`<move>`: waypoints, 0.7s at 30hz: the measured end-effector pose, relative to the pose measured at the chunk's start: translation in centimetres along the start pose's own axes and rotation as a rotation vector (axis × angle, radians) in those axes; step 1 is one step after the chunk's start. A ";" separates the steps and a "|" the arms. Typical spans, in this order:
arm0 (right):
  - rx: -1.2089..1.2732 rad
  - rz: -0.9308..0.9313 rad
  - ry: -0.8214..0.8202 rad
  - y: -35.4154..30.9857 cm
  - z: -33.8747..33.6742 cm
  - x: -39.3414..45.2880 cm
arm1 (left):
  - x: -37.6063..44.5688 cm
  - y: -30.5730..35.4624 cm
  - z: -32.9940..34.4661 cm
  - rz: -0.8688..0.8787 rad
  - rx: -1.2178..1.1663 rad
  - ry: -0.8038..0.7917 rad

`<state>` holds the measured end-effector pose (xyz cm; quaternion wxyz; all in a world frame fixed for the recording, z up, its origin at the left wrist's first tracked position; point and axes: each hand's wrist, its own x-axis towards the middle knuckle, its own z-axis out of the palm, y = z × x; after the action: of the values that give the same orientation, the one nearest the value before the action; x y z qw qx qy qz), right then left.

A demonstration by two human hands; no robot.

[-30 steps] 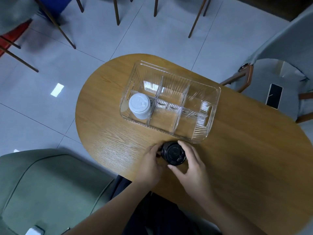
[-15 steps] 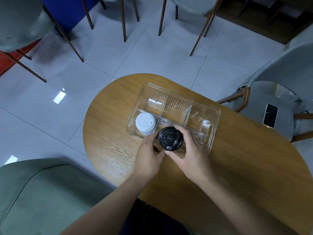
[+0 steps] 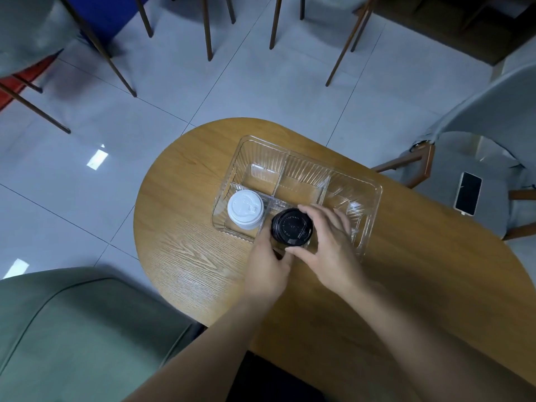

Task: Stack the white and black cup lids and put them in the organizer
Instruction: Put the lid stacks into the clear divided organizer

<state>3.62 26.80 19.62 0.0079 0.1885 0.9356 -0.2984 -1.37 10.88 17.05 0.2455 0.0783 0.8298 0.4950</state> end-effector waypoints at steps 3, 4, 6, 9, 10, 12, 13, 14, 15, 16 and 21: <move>-0.013 0.023 0.024 0.3 0.4 0.0 | 0.2 -0.5 0.8 -0.005 -0.001 0.023; -0.019 0.020 0.038 0.4 0.5 0.0 | 0.2 -0.7 1.0 -0.007 0.007 0.026; -0.062 -0.025 0.054 0.7 0.9 0.3 | 0.4 -1.2 1.1 -0.009 0.032 0.022; -0.120 -0.038 0.057 1.2 1.6 0.7 | 0.7 -1.4 1.1 -0.011 0.082 0.034; -0.129 -0.026 0.068 1.4 1.8 0.8 | 0.8 -1.4 1.1 -0.022 0.099 0.041; -0.162 -0.024 0.089 1.5 2.2 1.1 | 1.1 -1.5 1.1 -0.053 0.153 0.042; -0.184 -0.030 0.092 1.5 2.3 1.2 | 1.3 -1.6 1.1 -0.064 0.181 0.032; -0.205 -0.038 0.094 1.4 2.5 1.2 | 1.4 -1.7 1.2 -0.071 0.204 0.016; -0.223 -0.047 0.093 1.4 2.6 1.2 | 1.5 -1.8 1.2 -0.080 0.223 -0.002; -0.242 -0.054 0.088 1.2 2.7 1.2 | 1.5 -1.9 1.1 -0.093 0.235 -0.023; -0.324 -0.053 0.086 1.1 3.3 1.1 | 1.6 -2.4 1.2 -0.133 0.268 -0.043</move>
<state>2.64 26.18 16.14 -0.0098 0.1729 0.9755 -0.1355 -1.95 11.21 13.99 0.2827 0.0657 0.8864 0.3606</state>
